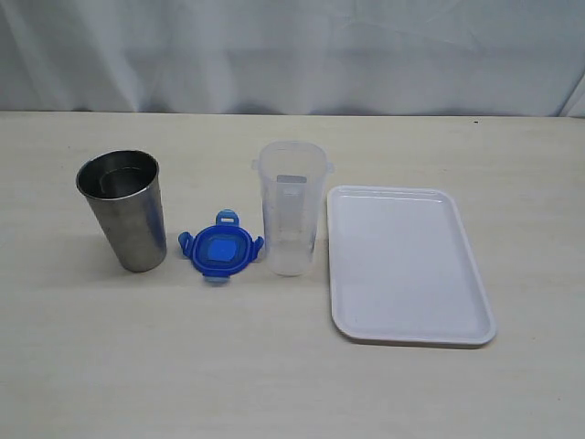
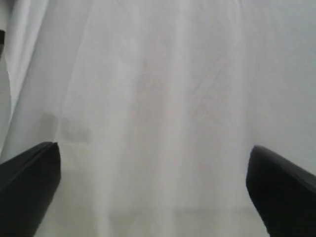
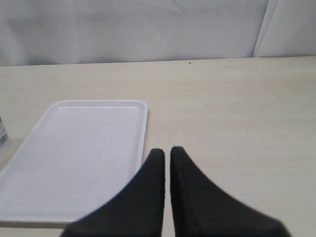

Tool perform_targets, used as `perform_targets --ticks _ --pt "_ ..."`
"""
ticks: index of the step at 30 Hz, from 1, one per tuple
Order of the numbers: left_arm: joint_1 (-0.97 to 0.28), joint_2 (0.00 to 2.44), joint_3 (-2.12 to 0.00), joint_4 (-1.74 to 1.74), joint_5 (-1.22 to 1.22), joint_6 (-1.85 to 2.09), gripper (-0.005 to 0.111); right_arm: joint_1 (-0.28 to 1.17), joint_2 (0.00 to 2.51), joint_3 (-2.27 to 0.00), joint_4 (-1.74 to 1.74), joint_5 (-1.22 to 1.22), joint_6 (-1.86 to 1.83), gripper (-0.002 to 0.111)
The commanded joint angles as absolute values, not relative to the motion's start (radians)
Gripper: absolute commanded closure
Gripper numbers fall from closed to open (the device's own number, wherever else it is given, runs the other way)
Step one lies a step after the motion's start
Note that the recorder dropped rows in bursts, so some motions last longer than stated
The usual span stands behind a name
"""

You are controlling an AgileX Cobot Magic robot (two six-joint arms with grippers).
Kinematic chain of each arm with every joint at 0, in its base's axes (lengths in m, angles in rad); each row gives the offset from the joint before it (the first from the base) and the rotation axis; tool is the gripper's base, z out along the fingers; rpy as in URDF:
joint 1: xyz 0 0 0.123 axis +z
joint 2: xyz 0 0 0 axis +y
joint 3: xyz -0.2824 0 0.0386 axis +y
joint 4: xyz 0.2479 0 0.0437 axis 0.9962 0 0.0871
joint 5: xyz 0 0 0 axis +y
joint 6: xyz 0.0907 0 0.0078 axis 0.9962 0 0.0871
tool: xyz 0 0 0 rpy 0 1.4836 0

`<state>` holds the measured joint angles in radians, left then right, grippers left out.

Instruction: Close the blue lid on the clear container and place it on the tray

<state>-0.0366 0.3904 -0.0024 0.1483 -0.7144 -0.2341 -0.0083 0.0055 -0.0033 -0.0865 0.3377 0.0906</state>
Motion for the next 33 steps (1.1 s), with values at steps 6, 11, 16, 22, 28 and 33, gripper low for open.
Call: perform_targets --ticks 6,11,16,22,28,33 --pt "-0.046 1.021 -0.006 0.277 -1.069 -0.139 0.011 -0.005 0.0 0.0 -0.089 0.341 0.091 0.104" --pt "-0.046 1.295 -0.016 0.318 -1.221 -0.102 0.011 -0.005 0.0 0.0 -0.089 0.341 0.091 0.104" --pt "-0.046 1.511 -0.097 0.418 -1.221 -0.078 0.011 -0.005 0.0 0.0 -0.089 0.341 0.091 0.104" --pt "-0.046 1.681 -0.163 0.455 -1.221 -0.059 0.011 -0.005 0.0 0.0 -0.089 0.341 0.091 0.104" --pt "-0.046 1.788 -0.231 0.462 -1.221 -0.031 0.011 -0.005 0.0 0.0 -0.089 0.341 0.091 0.104" --pt "-0.046 1.871 -0.308 0.533 -1.221 -0.031 0.011 -0.005 0.0 0.0 -0.089 0.341 0.091 0.104"
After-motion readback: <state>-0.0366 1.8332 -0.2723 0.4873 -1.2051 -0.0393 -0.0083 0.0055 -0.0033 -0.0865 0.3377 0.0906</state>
